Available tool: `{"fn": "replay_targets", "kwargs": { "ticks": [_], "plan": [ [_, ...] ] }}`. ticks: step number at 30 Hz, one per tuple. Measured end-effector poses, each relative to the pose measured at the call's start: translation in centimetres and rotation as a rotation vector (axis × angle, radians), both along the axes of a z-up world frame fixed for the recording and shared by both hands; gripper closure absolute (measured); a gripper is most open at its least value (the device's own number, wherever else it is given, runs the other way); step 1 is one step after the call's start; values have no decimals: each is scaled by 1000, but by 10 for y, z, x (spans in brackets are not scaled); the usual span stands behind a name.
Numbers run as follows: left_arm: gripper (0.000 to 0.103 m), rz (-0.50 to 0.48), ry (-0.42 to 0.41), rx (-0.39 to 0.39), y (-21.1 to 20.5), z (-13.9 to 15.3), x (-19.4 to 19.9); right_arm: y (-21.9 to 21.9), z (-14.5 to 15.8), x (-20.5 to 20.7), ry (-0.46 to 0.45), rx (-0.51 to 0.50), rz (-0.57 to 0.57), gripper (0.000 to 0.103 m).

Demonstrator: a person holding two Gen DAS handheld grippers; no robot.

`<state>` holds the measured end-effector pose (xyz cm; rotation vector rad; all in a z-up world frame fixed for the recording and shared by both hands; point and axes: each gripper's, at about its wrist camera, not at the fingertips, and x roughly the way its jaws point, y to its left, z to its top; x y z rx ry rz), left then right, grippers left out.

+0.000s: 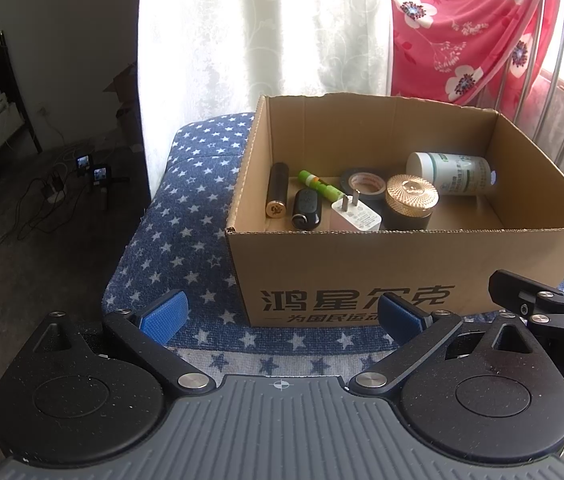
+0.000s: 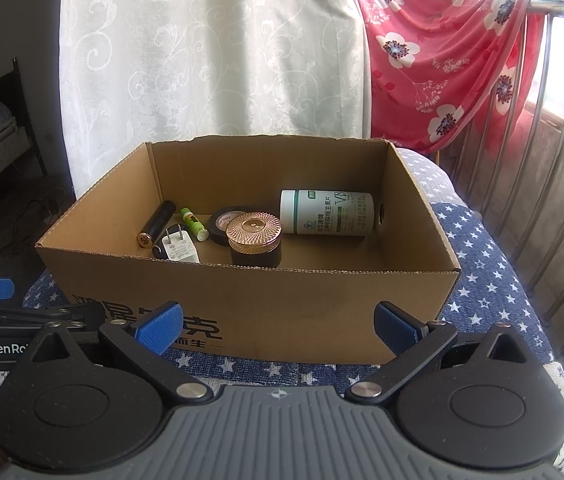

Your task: Organize rigid objects

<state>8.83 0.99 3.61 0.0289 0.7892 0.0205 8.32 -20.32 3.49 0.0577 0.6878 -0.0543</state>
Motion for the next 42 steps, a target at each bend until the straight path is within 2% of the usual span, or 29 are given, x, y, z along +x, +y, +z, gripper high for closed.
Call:
{"fn": "replay_targets", "kwargs": {
  "ticks": [42],
  "plan": [
    [2,0,-1,1,2,2,-1,1,3,0,0,-3,2,0]
  ]
}}
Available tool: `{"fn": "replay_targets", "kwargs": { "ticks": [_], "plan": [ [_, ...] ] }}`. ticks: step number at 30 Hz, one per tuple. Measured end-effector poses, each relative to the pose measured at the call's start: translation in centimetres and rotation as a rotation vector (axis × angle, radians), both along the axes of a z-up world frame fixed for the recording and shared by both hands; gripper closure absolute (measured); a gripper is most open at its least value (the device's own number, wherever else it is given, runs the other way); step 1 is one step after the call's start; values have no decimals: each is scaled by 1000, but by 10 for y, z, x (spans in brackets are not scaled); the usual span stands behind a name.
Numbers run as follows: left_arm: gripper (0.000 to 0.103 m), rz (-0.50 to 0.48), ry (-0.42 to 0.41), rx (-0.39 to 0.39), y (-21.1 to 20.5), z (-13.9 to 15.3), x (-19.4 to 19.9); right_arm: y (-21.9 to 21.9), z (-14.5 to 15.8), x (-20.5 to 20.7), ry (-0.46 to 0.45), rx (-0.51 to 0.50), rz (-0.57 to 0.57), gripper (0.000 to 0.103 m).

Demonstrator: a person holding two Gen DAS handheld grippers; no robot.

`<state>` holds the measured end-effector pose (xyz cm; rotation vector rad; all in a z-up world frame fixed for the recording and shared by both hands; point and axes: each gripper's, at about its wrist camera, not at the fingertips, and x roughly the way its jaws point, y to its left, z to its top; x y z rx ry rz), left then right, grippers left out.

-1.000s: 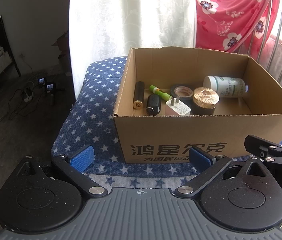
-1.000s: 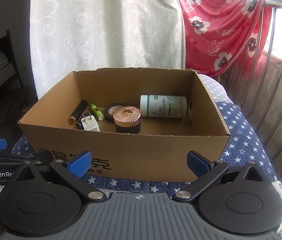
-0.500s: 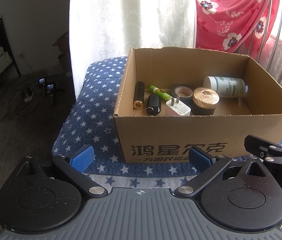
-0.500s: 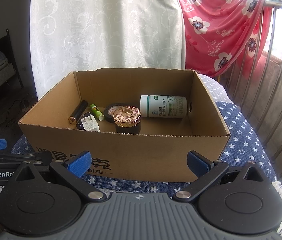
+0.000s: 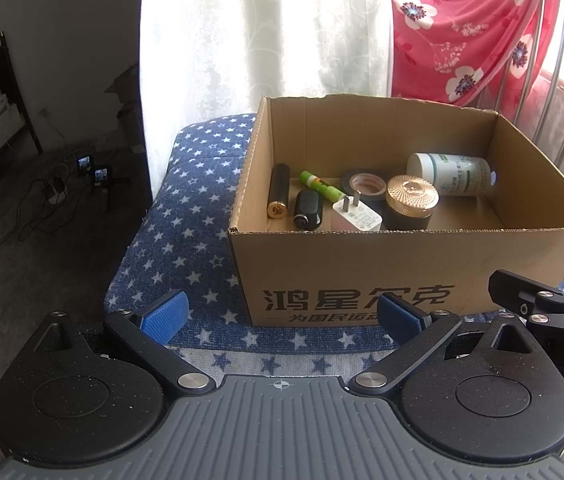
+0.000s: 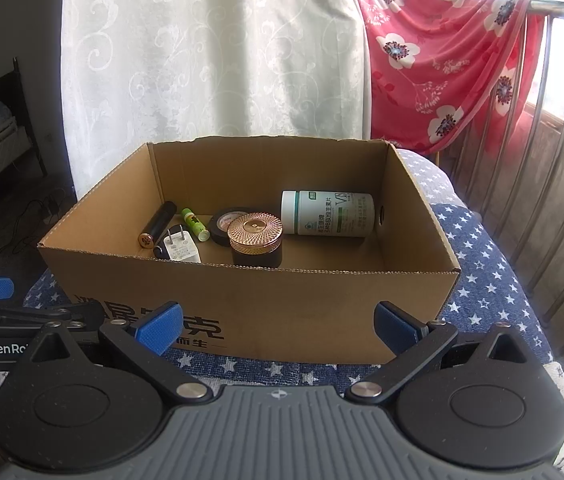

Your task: Organize rigid objects

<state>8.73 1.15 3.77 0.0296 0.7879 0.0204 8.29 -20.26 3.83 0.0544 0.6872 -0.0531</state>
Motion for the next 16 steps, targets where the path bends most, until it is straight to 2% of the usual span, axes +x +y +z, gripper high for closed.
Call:
{"fn": "replay_targets", "kwargs": {
  "ticks": [16],
  "plan": [
    [2,0,0,0,0,0,0,0,1,-1,-1,-1,1,0]
  ]
}}
